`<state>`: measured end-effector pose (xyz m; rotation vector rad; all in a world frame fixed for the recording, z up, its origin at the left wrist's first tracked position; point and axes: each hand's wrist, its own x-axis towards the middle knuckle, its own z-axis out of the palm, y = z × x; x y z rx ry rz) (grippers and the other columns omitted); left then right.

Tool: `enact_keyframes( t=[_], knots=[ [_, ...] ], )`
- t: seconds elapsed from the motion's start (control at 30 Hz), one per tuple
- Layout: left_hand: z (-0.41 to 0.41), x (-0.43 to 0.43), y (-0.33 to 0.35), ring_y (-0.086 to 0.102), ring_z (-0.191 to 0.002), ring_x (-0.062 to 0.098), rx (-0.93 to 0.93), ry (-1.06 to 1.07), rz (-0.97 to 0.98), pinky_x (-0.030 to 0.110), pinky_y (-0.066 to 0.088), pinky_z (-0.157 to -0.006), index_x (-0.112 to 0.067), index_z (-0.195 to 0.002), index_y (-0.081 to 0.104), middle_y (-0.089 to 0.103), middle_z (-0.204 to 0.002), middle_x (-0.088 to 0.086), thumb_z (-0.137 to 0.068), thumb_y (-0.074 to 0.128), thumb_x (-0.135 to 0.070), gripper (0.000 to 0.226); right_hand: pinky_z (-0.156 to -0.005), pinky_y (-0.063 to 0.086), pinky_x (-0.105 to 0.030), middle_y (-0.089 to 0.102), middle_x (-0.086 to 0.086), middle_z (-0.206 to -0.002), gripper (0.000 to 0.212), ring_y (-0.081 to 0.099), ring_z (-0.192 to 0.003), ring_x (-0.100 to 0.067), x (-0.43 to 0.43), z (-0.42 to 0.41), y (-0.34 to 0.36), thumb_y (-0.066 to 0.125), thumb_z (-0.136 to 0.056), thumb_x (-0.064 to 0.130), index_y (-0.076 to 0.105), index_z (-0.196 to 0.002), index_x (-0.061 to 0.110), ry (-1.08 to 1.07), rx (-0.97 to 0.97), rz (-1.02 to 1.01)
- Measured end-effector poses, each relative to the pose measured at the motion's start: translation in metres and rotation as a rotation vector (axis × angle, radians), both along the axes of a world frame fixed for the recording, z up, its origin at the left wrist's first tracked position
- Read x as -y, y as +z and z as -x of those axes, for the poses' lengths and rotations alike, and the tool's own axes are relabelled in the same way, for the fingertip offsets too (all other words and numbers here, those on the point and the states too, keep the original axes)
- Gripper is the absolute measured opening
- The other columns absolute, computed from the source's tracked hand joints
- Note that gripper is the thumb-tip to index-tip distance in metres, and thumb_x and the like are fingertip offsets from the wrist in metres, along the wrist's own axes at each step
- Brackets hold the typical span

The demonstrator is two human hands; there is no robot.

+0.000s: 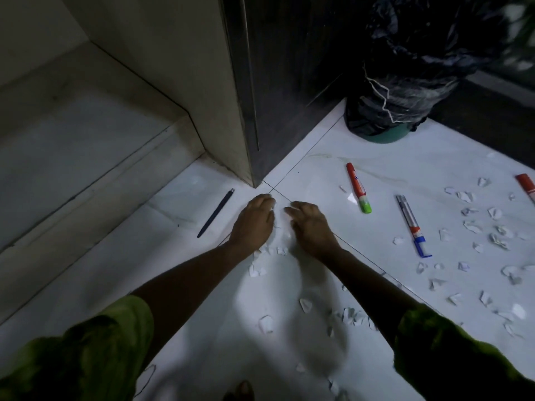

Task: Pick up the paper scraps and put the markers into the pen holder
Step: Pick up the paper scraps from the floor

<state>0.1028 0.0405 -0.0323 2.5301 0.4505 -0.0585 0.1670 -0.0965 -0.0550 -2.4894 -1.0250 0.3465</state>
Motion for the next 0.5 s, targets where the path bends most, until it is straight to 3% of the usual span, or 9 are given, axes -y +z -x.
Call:
enact_keyframes(
  t=[0.1,0.2,0.27,0.33,0.4,0.5],
  knots=[
    [0.000,0.002,0.005,0.042,-0.133,0.024,-0.027,0.079,0.065,0.028,0.030,-0.111,-0.002,-0.135,0.042,0.045,-0.144,0.012,-0.098,0.040,-0.013,0.039,-0.106,0.034,-0.047,0.048,-0.016,-0.141,0.047,0.043,-0.130,-0.037,-0.013,0.007,-0.002,0.042,-0.085,0.024,0.054,-0.129,0.009,0.144,0.063,0.052],
    [0.004,0.000,0.014,0.043,-0.133,0.023,-0.060,0.147,0.104,0.024,0.031,-0.109,-0.002,-0.136,0.040,0.044,-0.145,0.012,-0.098,0.039,-0.014,0.040,-0.083,0.054,-0.045,0.069,-0.021,-0.107,0.033,0.067,-0.097,-0.038,-0.005,0.013,-0.007,0.059,-0.073,0.014,0.070,-0.101,0.002,0.239,0.144,0.061],
    [0.006,-0.001,0.021,0.044,-0.131,0.023,-0.068,0.181,0.165,0.024,0.032,-0.107,-0.003,-0.134,0.042,0.045,-0.143,0.011,-0.099,0.035,-0.015,0.038,-0.070,0.059,-0.041,0.071,-0.022,-0.092,0.024,0.069,-0.081,-0.037,0.016,0.014,-0.010,0.063,-0.067,0.003,0.071,-0.088,-0.003,0.186,0.158,0.070],
    [0.009,0.003,0.025,0.044,-0.130,0.023,-0.076,0.183,0.192,0.025,0.032,-0.106,-0.003,-0.133,0.043,0.046,-0.142,0.011,-0.100,0.034,-0.015,0.037,-0.061,0.059,-0.039,0.070,-0.020,-0.084,0.021,0.066,-0.075,-0.037,0.035,0.011,-0.003,0.055,-0.064,-0.002,0.069,-0.079,-0.003,0.087,0.122,0.050],
    [0.013,0.006,0.022,0.041,-0.133,0.025,-0.077,0.201,0.180,0.027,0.032,-0.108,-0.002,-0.135,0.040,0.042,-0.145,0.013,-0.099,0.037,-0.015,0.039,-0.066,0.059,-0.040,0.072,-0.018,-0.089,0.027,0.066,-0.081,-0.038,0.037,0.006,0.004,0.051,-0.064,0.002,0.072,-0.083,0.000,0.017,0.109,-0.011],
    [0.031,0.024,0.002,0.025,-0.142,0.028,-0.053,0.349,0.117,0.033,0.025,-0.117,0.002,-0.143,0.024,0.023,-0.154,0.017,-0.096,0.044,-0.016,0.054,-0.095,0.047,-0.047,0.062,-0.016,-0.125,0.040,0.057,-0.115,-0.037,0.010,0.002,0.015,0.046,-0.080,0.013,0.066,-0.114,0.008,0.095,0.139,-0.026]
  ],
)
